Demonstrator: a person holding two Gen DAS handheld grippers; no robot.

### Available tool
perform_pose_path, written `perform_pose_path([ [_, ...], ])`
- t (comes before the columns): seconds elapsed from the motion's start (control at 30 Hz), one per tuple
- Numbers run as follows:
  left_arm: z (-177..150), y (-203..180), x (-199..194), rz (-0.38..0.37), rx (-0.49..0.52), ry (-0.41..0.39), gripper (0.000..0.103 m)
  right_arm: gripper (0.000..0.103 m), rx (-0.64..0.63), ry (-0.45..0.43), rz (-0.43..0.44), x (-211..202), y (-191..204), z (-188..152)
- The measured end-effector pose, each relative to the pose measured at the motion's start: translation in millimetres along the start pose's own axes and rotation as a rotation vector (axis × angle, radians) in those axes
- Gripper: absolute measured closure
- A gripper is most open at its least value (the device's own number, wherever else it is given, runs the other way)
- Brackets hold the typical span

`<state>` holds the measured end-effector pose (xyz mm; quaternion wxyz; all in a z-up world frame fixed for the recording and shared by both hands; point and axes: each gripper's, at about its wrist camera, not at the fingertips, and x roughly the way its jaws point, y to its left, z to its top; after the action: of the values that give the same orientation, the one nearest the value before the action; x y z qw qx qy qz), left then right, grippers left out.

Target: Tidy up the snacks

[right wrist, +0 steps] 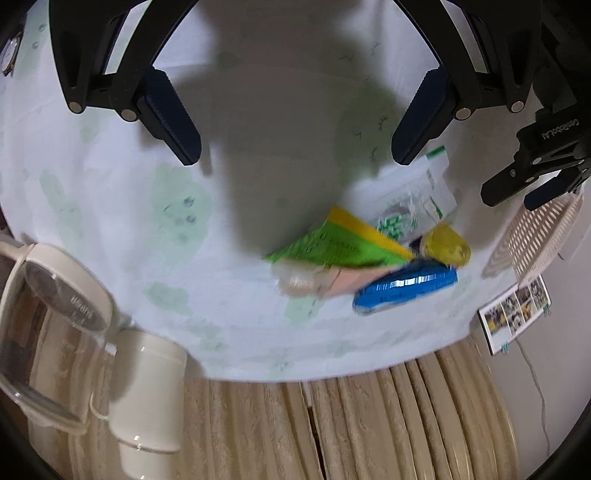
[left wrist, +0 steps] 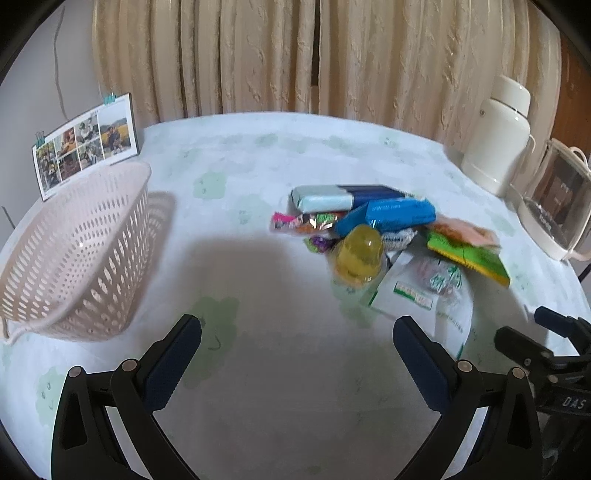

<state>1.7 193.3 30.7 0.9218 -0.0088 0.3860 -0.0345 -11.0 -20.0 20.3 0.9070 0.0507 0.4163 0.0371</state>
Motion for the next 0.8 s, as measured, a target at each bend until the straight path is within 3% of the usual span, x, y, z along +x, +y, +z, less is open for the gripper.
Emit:
perform_pose_path([
  [0.6, 20.7, 0.5, 13.2, -0.023, -0.031, -0.043, 0.0, 0.0, 0.1, -0.087, 0.068, -0.5, -16.9, 52.9],
  [0.8, 27.4, -6.2, 21.4, -0.044, -0.007, -0.041, 0.004, 0.008, 0.166, -0.084, 0.096, 13.3, -20.9, 70.3],
])
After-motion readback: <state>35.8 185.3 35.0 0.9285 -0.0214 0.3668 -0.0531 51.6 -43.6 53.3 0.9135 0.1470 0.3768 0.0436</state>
